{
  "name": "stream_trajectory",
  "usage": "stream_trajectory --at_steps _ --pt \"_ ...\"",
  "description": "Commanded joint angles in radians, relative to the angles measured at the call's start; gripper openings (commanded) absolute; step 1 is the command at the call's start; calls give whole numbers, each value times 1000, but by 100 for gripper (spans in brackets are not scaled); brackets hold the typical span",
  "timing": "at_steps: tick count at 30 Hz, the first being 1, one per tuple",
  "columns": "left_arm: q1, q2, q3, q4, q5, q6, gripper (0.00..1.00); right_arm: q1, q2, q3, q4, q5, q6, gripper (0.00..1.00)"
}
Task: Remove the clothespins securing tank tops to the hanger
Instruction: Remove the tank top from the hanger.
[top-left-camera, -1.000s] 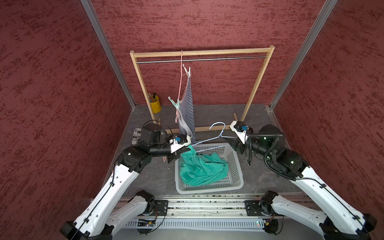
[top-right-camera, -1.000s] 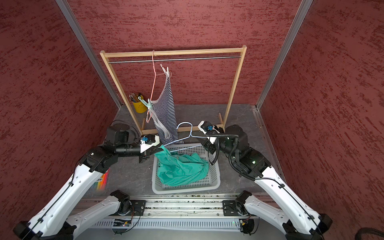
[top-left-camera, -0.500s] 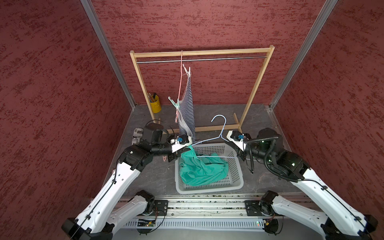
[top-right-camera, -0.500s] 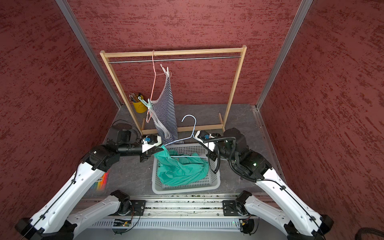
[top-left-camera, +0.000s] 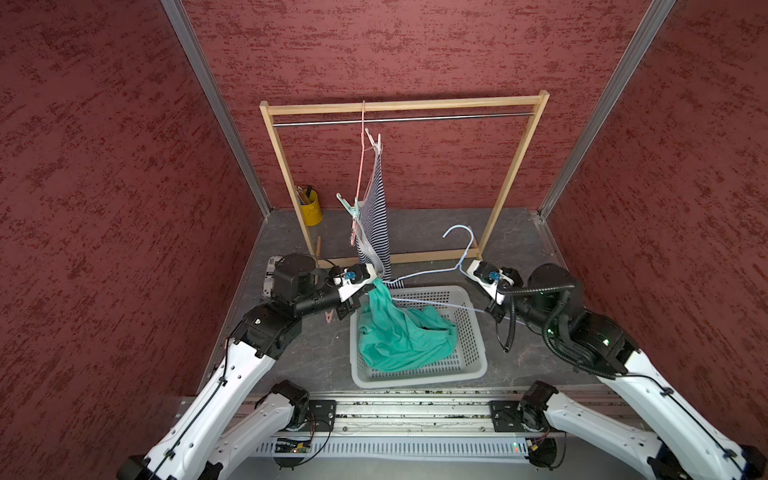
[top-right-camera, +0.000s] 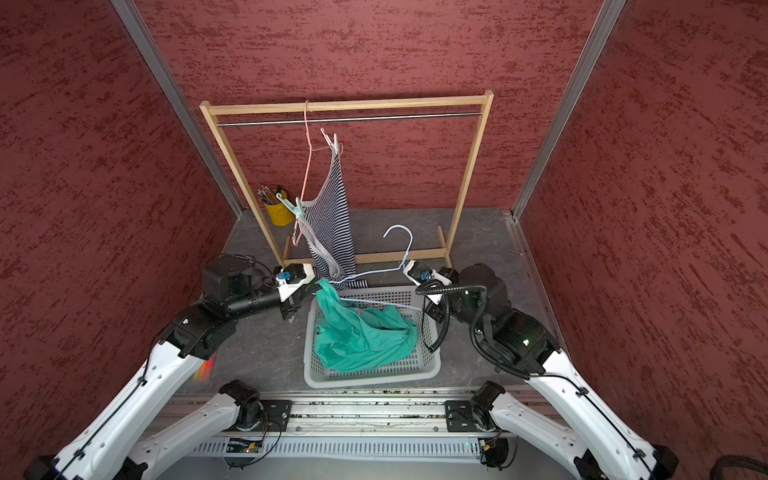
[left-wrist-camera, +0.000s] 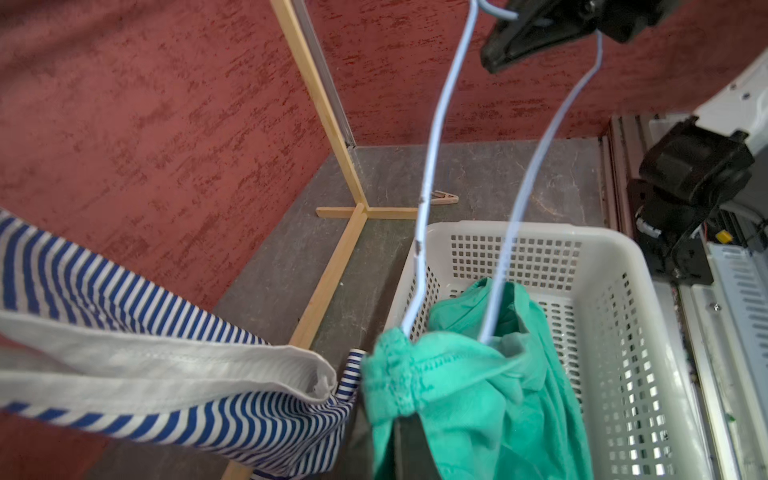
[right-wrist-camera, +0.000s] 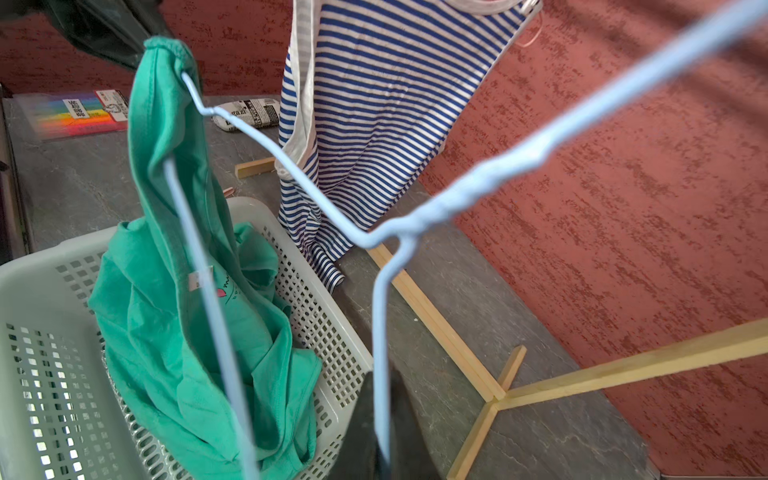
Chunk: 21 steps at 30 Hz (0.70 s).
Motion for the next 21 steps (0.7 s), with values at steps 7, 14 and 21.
stream_trajectory --at_steps 7,14,21 --pt "12 13 -7 21 -113 -55 0 -12 -51 35 7 165 65 0" --pt "37 6 -18 31 -202 -101 16 -12 -117 45 -32 183 69 0" --pt "45 -11 -38 53 -101 -106 0 -12 -121 49 -43 191 87 0"
